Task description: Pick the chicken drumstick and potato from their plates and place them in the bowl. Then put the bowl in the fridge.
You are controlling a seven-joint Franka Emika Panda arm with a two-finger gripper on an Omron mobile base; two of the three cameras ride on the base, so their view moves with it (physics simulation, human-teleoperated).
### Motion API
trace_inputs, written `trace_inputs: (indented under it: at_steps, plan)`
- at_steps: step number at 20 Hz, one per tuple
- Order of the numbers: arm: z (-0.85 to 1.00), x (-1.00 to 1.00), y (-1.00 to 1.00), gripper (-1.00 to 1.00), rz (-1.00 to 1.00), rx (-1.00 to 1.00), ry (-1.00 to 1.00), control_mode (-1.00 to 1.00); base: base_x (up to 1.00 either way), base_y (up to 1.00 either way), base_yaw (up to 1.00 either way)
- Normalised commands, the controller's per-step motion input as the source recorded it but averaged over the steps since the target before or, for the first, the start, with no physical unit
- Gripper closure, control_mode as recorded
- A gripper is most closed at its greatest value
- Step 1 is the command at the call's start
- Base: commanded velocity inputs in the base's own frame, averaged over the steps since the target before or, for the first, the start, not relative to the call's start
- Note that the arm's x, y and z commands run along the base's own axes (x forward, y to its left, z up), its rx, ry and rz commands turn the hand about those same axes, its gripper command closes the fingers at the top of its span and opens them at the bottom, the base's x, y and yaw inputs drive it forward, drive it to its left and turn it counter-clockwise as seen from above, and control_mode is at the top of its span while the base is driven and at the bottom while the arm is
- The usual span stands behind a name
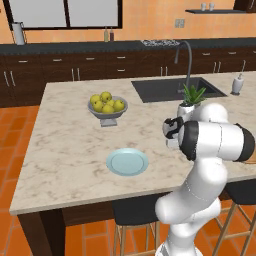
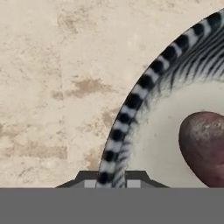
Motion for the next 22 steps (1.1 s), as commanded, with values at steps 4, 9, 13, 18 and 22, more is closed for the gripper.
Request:
trace_inputs:
  at_steps: [4, 9, 13, 18, 22]
  plan:
    - [0.16, -0.08, 0.06, 1.0, 0.04, -0.01, -0.02, -1.0, 0.0, 0.0, 0.0]
    - [0.53, -0.33, 0.12, 1.0, 0.44, -0.07, -0.11, -1.0, 0.0, 0.0, 0.0]
    - [0.2, -0.31, 0.03, 1.0, 0.68, -0.07, -0.22, -1.0, 0.0, 0.0, 0.0]
    - [0.36, -0.25, 0.07, 1.0, 0.68, -0.04, -0.11, -1.0, 0.0, 0.0, 0.0]
    - [0.43, -0.23, 0.08, 1.0, 0.7, -0.05, 0.0, -1.0, 0.0, 0.0, 0.0]
